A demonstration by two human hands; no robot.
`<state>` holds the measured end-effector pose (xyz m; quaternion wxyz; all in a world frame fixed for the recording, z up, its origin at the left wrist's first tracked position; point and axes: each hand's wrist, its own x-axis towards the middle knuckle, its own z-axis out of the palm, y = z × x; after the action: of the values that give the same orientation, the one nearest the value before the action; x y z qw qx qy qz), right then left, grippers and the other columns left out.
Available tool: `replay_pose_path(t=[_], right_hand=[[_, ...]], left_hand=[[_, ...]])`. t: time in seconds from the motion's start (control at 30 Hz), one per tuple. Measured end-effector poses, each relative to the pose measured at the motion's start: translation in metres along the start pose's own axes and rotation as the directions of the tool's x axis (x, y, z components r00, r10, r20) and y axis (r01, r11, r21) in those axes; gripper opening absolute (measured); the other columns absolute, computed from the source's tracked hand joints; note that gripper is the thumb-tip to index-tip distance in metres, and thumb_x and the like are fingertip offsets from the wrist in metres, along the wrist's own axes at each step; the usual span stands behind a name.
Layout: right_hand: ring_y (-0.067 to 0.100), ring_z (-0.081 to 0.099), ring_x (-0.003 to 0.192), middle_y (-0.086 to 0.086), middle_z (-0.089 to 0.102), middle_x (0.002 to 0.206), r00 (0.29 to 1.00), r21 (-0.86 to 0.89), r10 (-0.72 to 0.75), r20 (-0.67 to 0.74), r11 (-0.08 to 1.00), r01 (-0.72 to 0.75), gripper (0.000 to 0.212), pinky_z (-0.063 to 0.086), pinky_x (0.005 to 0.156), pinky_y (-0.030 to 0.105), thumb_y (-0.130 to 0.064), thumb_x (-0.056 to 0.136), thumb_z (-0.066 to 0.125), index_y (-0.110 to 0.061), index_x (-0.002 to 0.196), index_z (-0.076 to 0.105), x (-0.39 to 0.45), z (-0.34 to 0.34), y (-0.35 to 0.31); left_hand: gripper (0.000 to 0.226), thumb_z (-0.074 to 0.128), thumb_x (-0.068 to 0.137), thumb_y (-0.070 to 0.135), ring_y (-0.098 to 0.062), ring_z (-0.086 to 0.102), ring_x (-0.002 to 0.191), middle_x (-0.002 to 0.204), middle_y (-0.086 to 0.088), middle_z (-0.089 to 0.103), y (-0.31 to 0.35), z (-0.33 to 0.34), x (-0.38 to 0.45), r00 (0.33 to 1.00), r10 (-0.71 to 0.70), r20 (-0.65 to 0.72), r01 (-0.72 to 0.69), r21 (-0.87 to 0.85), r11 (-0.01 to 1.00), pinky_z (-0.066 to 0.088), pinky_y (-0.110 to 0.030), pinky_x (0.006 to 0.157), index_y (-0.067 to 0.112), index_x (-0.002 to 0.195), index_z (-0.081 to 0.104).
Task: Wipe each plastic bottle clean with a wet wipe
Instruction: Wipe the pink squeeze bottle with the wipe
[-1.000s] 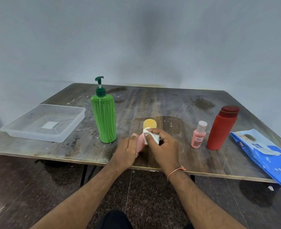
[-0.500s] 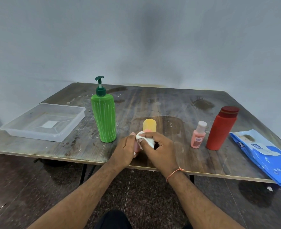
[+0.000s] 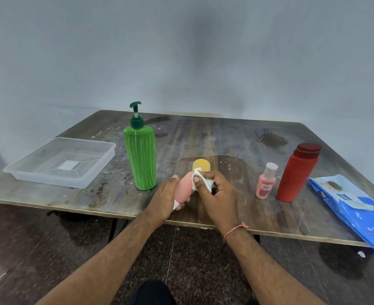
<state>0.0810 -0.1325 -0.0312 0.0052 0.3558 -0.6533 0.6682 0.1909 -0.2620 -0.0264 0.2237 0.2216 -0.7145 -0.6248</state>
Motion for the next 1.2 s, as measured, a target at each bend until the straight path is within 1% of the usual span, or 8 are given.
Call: replay_pose_path(t=[0.2,0.33,0.43,0.53,0.67,0.87,1.03,1.2], right_hand=[[0.014,0.068,0.076,-0.012,0.075,0.09,0.996,-0.088,-0.038,0.075,0.995,0.045,0.023,0.057,0.064,0.046,-0.052,0.091,0.076,-0.032,0.102,0.075,-0.001,0.0,0.004],[0.009,0.067,0.074,-0.012,0.077,0.087,0.972,-0.142,-0.071,0.223,0.984,0.104,0.016,0.055,0.063,0.041,-0.045,0.087,0.083,-0.032,0.095,0.079,-0.006,0.001,0.003],[0.011,0.069,0.077,-0.012,0.078,0.089,0.974,-0.097,-0.051,0.222,0.993,0.075,0.011,0.057,0.065,0.044,-0.042,0.088,0.084,-0.034,0.094,0.08,-0.005,0.0,0.001],[0.017,0.07,0.081,-0.012,0.078,0.093,0.994,-0.018,-0.006,0.113,1.0,0.008,0.008,0.059,0.07,0.046,-0.037,0.09,0.083,-0.036,0.096,0.079,-0.001,-0.001,0.002],[0.007,0.072,0.09,-0.018,0.078,0.101,0.999,0.051,0.034,0.024,0.998,-0.035,0.009,0.06,0.076,0.033,-0.027,0.095,0.082,-0.034,0.1,0.078,0.002,-0.001,-0.002],[0.005,0.067,0.076,-0.014,0.075,0.09,0.993,-0.046,-0.034,0.115,0.998,0.04,0.013,0.054,0.064,0.034,-0.037,0.089,0.083,-0.028,0.094,0.075,-0.004,-0.001,0.001],[0.004,0.072,0.084,-0.021,0.077,0.091,0.959,-0.08,-0.122,0.256,0.986,0.147,0.012,0.055,0.07,0.023,-0.03,0.083,0.091,-0.03,0.088,0.08,-0.01,-0.001,-0.003],[0.011,0.073,0.089,-0.014,0.078,0.094,0.989,-0.024,-0.034,0.141,0.999,0.038,0.01,0.059,0.073,0.035,-0.029,0.087,0.088,-0.027,0.092,0.08,-0.003,-0.001,0.001]], left_hand=[[0.057,0.023,0.113,0.04,-0.015,0.043,0.045,0.071,-0.012,0.062,0.007,-0.002,-0.003,1.0,-0.013,-0.004,0.012,-0.201,0.98,0.029,-0.022,0.04,0.005,0.096,0.065],[0.064,0.024,0.111,0.044,-0.013,0.04,0.045,0.072,-0.012,0.059,0.002,-0.009,0.001,0.998,-0.061,-0.018,0.051,-0.341,0.939,0.026,-0.021,0.038,-0.006,0.12,0.063],[0.065,0.022,0.11,0.045,-0.013,0.038,0.045,0.076,-0.015,0.057,0.001,-0.009,0.001,0.999,-0.033,0.015,0.037,-0.311,0.95,0.025,-0.021,0.039,-0.003,0.124,0.064],[0.059,0.018,0.112,0.038,-0.015,0.035,0.044,0.076,-0.014,0.057,0.007,-0.005,-0.002,1.0,-0.01,0.023,0.015,-0.251,0.968,0.022,-0.021,0.041,0.003,0.102,0.065],[0.06,0.017,0.112,0.038,-0.017,0.036,0.046,0.077,-0.013,0.058,0.009,-0.004,-0.004,0.997,-0.011,0.073,0.022,-0.159,0.987,0.024,-0.022,0.044,0.002,0.095,0.062],[0.064,0.022,0.11,0.049,-0.014,0.039,0.043,0.055,-0.002,0.054,0.007,-0.002,-0.003,0.999,-0.011,0.035,0.015,-0.123,0.992,0.027,-0.022,0.043,0.0,0.093,0.061],[0.071,0.029,0.108,0.064,-0.013,0.045,0.045,0.063,-0.006,0.055,0.008,-0.004,-0.001,1.0,-0.021,-0.001,0.021,-0.096,0.995,0.033,-0.02,0.041,0.004,0.096,0.064],[0.072,0.028,0.106,0.063,-0.013,0.044,0.042,0.054,-0.002,0.056,0.009,0.0,-0.005,1.0,0.004,0.01,-0.003,-0.037,0.999,0.032,-0.02,0.041,-0.002,0.098,0.061]])
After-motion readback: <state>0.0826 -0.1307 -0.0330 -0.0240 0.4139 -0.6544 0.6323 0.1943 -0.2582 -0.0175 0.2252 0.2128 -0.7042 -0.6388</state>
